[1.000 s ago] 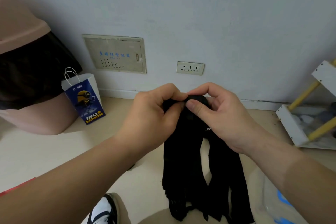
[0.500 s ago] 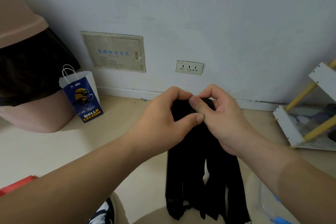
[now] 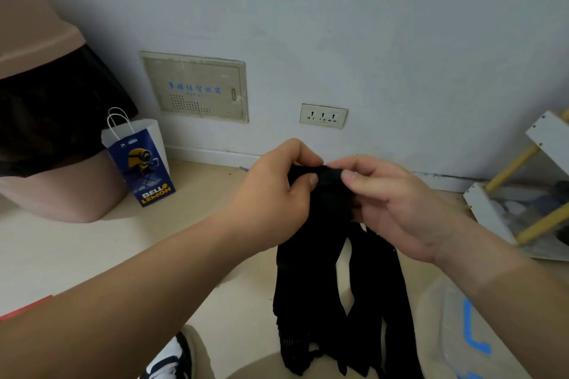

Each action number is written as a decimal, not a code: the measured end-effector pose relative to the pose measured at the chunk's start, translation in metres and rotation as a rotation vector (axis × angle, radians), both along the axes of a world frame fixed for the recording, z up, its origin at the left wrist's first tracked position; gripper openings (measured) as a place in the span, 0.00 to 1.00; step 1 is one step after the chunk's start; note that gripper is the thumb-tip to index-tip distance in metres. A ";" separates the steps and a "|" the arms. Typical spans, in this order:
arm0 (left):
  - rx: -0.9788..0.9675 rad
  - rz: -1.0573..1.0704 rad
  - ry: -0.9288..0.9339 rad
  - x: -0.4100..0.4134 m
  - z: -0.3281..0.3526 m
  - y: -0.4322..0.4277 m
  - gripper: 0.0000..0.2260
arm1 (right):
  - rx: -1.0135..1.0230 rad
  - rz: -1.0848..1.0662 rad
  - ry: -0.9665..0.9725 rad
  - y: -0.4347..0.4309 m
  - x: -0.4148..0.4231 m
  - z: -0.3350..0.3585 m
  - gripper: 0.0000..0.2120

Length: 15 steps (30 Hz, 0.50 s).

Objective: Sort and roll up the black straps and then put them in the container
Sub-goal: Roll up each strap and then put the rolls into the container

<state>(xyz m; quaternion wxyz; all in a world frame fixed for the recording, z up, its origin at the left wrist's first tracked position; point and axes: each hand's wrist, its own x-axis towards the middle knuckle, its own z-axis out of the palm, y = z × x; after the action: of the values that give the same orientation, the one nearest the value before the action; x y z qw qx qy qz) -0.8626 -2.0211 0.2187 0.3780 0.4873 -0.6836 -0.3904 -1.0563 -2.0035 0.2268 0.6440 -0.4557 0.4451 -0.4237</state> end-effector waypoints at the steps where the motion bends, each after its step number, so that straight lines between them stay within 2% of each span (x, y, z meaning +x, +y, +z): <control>1: 0.018 -0.001 0.019 0.000 0.000 -0.001 0.08 | -0.017 0.008 -0.002 0.000 -0.003 -0.001 0.12; 5: 0.028 -0.019 0.094 0.000 -0.001 0.000 0.09 | -0.084 -0.013 0.007 0.002 -0.003 -0.006 0.13; 8: 0.026 -0.050 0.173 -0.002 0.000 0.001 0.07 | -0.174 -0.129 0.064 0.004 0.002 -0.008 0.08; 11: 0.033 -0.048 0.229 -0.002 0.000 0.002 0.06 | -0.217 -0.189 0.091 0.005 0.007 -0.007 0.09; 15: 0.207 -0.039 0.359 -0.001 0.003 0.003 0.07 | -0.383 -0.156 0.258 0.006 0.008 -0.008 0.13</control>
<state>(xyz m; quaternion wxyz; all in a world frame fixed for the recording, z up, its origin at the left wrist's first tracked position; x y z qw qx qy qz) -0.8635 -2.0183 0.2218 0.4340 0.4326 -0.5708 -0.5466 -1.0485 -1.9974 0.2185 0.4490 -0.5841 0.4693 -0.4868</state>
